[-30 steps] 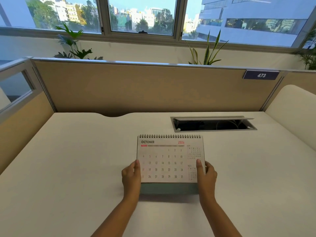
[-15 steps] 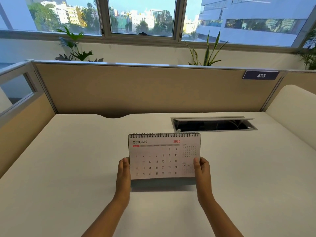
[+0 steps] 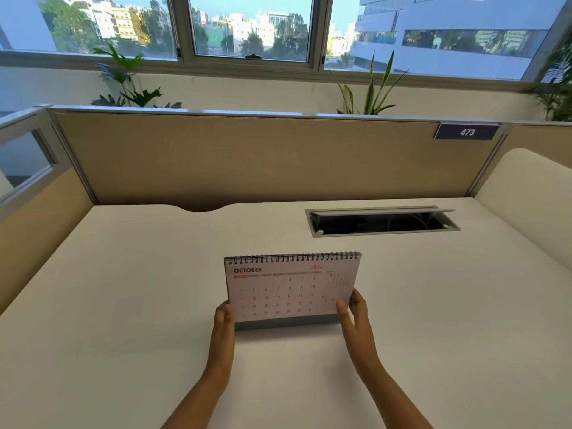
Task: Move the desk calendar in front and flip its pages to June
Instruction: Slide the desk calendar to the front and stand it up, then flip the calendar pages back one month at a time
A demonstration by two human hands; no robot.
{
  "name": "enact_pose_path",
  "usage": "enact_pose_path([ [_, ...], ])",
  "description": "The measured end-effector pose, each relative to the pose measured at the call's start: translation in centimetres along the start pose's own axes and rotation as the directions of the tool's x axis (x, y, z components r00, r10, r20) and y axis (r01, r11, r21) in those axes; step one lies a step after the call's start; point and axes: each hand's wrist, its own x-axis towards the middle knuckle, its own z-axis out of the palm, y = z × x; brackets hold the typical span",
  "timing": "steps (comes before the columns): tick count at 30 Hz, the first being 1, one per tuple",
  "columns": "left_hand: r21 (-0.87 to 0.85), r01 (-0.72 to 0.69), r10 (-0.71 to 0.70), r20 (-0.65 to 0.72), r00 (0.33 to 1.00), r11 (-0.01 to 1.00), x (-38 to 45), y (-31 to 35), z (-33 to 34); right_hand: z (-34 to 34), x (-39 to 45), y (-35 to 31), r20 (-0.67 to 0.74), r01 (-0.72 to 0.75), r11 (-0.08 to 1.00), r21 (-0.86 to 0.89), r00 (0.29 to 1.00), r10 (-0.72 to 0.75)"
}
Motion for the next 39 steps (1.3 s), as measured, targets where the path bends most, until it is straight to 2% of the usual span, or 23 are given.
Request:
enact_pose_path([
  [5,0.38,-0.04,0.052,-0.022,0.998,0.924,-0.2,-4.0,-1.9,0.0,-1.7,1.8,-0.018,-0.08,0.983,-0.163,0.997,0.078],
  [7,0.43,-0.053,0.072,-0.029,0.997,0.901,-0.1,-4.6,-2.1,-0.2,-2.3,2.8,-0.003,-0.041,0.959,-0.281,0.999,0.042],
  [9,0.467,-0.058,0.085,-0.037,0.996,0.882,0.0,-4.8,-2.1,-0.2,-2.6,3.1,0.005,-0.019,0.946,-0.323,1.0,0.022],
  [20,0.529,-0.118,0.154,-0.024,0.988,0.841,-0.6,-4.2,-1.9,-0.5,-3.4,3.5,0.006,-0.015,0.934,-0.356,1.0,0.018],
  [24,0.539,-0.124,0.167,-0.031,0.985,0.833,-0.5,-4.0,-1.9,-1.0,-3.4,3.4,-0.116,0.013,0.973,-0.229,0.992,-0.04],
  [27,0.534,-0.118,0.166,-0.041,0.985,0.837,-0.6,-4.0,-1.9,-1.2,-3.0,3.9,-0.204,0.033,0.975,-0.221,0.976,-0.079],
  [30,0.528,-0.113,0.16,-0.045,0.986,0.841,-0.7,-3.9,-1.8,-1.5,-2.7,4.5,-0.233,0.035,0.977,-0.211,0.969,-0.085],
  [39,0.535,-0.114,0.156,-0.034,0.987,0.837,-0.8,-3.8,-1.8,-1.3,-2.6,4.3,-0.178,0.003,0.991,-0.131,0.984,-0.026],
])
